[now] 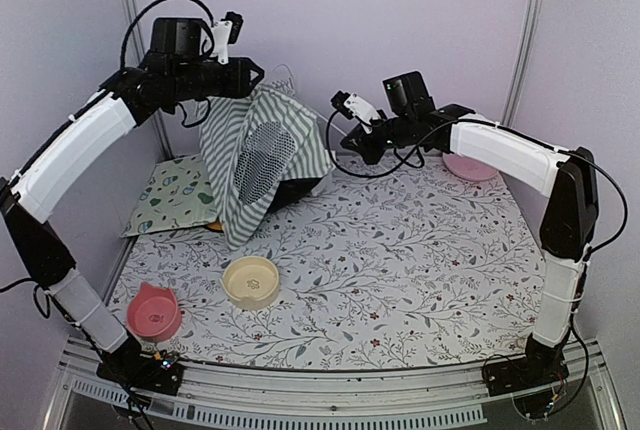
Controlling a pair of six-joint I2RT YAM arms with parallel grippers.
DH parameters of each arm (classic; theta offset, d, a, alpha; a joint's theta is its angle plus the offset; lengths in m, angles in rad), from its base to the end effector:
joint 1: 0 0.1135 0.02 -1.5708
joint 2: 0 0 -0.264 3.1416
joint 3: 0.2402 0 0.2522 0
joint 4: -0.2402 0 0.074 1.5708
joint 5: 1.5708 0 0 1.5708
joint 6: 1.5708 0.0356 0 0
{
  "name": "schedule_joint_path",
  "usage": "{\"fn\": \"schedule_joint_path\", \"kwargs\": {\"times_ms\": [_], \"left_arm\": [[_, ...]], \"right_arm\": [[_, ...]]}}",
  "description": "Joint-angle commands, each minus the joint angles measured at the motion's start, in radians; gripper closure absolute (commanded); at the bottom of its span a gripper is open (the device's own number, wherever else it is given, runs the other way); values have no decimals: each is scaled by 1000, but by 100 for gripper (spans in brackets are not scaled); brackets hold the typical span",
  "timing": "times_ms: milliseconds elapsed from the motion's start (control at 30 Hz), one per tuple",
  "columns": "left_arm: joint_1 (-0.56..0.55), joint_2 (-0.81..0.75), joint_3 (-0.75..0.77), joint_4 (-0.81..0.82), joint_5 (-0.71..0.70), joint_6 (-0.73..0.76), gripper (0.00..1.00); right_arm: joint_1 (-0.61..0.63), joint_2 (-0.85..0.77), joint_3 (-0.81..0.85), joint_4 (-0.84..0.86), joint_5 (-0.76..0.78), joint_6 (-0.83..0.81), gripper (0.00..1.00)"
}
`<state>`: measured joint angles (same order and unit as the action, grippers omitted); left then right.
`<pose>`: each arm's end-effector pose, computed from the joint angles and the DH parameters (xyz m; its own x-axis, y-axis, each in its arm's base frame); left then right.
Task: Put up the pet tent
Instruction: Adjust the tent at the center of the board.
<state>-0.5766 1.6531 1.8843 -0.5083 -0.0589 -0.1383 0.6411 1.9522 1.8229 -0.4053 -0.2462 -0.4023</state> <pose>0.3128 -0.2009 0.4612 -0.2956 0.0281 -0.9549 0.4604 0.8800 -0.1166 0.3653 0.2834 0.3311 -0.0828 -0.5356 -0.8404 -0.8483 0.4805 -0.2226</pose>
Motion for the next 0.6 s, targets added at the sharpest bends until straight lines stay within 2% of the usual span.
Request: {"fn": "schedule_joint_path", "kwargs": {"times_ms": [0,200,333,467,533,567], "left_arm": [[104,-36,-140,-23,-43,-61,55],[115,16,-186,-12,29,-39,44],[116,64,-155,-1,42,-44,43],[116,93,-119,3,33,-47,44],[115,104,-103,2,28,-43,49],[115,112,-94,1,26,-38,56]], "right_arm": [[-3,-86,8,39,-21,16,100],[-4,-84,23,11,-22,13,100],[-4,-83,27,-3,-23,14,100],[-4,-86,29,-12,-21,15,100],[-4,-86,33,-17,-22,14,100],[-4,-87,33,-20,-25,14,100]]}}
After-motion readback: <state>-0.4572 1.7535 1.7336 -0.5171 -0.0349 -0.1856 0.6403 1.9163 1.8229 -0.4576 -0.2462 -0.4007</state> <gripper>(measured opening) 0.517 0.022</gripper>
